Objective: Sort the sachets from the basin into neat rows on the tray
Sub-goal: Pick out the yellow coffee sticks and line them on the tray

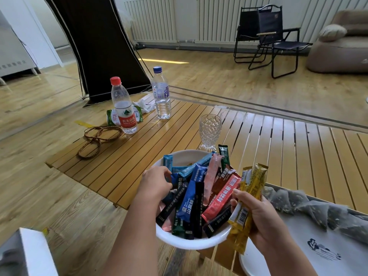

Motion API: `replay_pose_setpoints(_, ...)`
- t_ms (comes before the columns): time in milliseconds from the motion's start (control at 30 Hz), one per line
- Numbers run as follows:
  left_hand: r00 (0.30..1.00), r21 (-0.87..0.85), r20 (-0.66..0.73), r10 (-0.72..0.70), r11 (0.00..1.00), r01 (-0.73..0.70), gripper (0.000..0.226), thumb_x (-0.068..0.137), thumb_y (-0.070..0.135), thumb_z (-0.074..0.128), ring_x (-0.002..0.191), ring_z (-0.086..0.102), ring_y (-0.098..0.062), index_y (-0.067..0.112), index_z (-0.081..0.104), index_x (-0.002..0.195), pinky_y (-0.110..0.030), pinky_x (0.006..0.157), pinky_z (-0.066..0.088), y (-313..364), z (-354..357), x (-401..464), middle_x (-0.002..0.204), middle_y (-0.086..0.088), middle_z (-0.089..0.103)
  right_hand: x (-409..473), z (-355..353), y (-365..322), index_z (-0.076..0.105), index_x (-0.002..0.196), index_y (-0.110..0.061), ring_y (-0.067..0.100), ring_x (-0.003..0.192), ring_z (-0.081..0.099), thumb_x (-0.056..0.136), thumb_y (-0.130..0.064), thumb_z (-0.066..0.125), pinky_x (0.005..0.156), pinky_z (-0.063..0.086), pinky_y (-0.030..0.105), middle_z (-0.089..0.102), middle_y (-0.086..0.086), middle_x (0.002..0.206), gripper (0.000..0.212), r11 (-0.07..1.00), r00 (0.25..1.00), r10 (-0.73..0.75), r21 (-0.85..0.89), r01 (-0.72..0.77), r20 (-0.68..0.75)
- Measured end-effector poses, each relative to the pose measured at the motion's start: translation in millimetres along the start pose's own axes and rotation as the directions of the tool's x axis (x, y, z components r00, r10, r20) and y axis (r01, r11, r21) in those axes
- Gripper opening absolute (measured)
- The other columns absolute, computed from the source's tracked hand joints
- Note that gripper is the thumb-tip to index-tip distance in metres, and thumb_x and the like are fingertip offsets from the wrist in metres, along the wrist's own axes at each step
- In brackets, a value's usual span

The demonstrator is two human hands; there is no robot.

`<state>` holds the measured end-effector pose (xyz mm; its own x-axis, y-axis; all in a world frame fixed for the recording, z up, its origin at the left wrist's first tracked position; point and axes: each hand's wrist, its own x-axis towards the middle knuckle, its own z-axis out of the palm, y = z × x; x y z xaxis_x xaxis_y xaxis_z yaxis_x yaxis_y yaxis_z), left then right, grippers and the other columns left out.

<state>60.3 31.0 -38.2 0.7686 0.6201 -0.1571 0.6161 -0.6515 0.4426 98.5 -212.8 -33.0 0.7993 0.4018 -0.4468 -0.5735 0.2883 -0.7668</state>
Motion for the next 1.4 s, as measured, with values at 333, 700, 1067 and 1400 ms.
replay_pose_setpoints(333, 0.96, -0.452, -0.223, -0.17, 0.89, 0.053, 0.005, 0.096, 0.017, 0.055, 0.092, 0.063, -0.02, 0.018, 0.059, 0.098, -0.029, 0.068, 0.051, 1, -27, -1, 0.097, -0.002, 0.065, -4, 3, -1, 0.056, 0.118, -0.007, 0.02, 0.072, 0.063, 0.065, -0.016, 0.073, 0.066, 0.055, 0.035, 0.064, 0.011, 0.083, 0.057, 1.0, 1.0, 0.002, -0.001, -0.002, 0.022)
replay_pose_setpoints(700, 0.821, -0.85, -0.475, -0.316, 0.405, -0.336, 0.008, 0.098, 0.019, 0.052, 0.094, 0.066, -0.014, 0.016, 0.057, 0.103, -0.026, 0.076, 0.057, 35, -56, -21, 0.108, -0.005, 0.063, -6, 8, -2, 0.074, 0.093, -0.009, 0.021, 0.068, 0.068, 0.035, -0.023, 0.098, 0.062, 0.059, 0.033, 0.07, 0.012, 0.083, 0.064, 0.96, 0.976, 0.052, 0.258, -0.107, 0.212)
replay_pose_setpoints(1067, 0.666, -0.633, 0.489, 0.564, 0.754, -0.173, 0.012, 0.081, 0.028, 0.074, 0.074, 0.067, -0.008, 0.016, 0.073, 0.086, -0.019, 0.068, 0.051, 78, -36, -53, 0.079, 0.001, 0.073, -8, 6, -9, 0.072, 0.082, -0.01, 0.018, 0.061, 0.067, 0.041, -0.021, 0.097, 0.06, 0.059, 0.037, 0.067, 0.006, 0.071, 0.049, 0.897, 0.971, -0.09, 0.442, -0.017, 0.22)
replay_pose_setpoints(1400, 0.994, -0.046, -0.096, 0.054, 0.997, -0.059, 0.038, 0.101, 0.031, 0.038, 0.083, 0.061, -0.026, 0.014, 0.066, 0.082, -0.032, 0.067, 0.041, 49, 23, 30, 0.083, -0.007, 0.065, -9, 13, 0, 0.063, 0.083, -0.007, 0.019, 0.053, 0.065, 0.071, -0.014, 0.066, 0.069, 0.053, 0.042, 0.064, 0.007, 0.065, 0.014, 0.948, 0.997, 0.068, 0.309, -0.073, 0.03)
